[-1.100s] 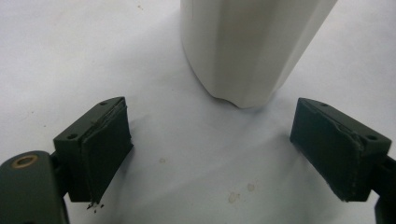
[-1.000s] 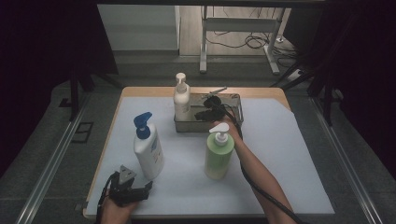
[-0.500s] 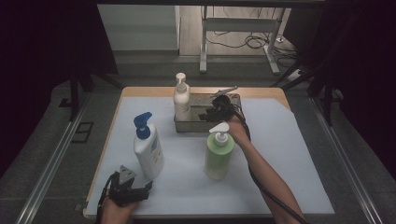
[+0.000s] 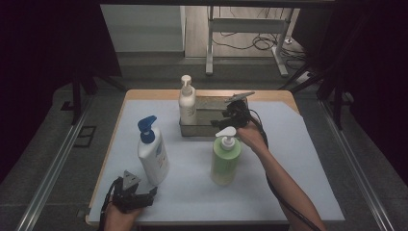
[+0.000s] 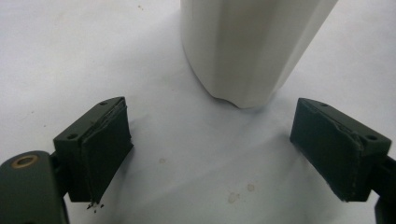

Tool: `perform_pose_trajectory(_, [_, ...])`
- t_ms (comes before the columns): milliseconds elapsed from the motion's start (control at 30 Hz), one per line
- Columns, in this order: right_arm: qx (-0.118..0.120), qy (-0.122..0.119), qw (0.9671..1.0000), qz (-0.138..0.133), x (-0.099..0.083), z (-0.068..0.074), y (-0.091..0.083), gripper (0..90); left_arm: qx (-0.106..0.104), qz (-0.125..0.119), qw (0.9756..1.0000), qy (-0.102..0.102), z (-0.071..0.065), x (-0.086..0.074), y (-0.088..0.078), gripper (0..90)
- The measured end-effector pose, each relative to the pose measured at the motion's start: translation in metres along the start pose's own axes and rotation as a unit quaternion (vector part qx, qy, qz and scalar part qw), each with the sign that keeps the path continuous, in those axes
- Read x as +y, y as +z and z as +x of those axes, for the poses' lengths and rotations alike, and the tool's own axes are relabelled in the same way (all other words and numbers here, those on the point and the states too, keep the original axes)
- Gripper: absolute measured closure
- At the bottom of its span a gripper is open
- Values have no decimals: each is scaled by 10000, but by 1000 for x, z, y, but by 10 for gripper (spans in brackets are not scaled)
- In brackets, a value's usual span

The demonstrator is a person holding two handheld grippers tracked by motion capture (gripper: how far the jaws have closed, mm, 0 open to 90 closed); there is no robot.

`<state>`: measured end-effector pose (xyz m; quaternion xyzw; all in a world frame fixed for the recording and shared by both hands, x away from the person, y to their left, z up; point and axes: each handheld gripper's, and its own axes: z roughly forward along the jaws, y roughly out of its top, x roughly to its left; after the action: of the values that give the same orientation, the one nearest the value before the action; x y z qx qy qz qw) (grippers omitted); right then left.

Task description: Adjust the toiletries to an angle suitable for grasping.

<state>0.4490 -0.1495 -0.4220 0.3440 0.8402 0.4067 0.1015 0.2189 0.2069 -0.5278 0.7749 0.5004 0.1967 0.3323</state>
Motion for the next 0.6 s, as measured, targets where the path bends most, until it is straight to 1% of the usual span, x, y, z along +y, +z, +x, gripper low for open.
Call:
perform_pose_trajectory(167, [-22,15,10000,-9,-6,-3,-12,244,1,1,10000,0,0,0,0,119])
perform_pose_trajectory(300, [8,51,10000,-54,-13,-5,-22,223,1,-4,10000,-4,0,0,0,119])
perform_pose_trajectory(433, [-62,35,9999,-74,-19,-6,-31,206,1,-4,10000,-4,0,0,0,119])
perform_pose_trajectory(600, [-162,-46,9998,-52,-28,-6,-41,185,7,-7,10000,-6,0,0,0,119])
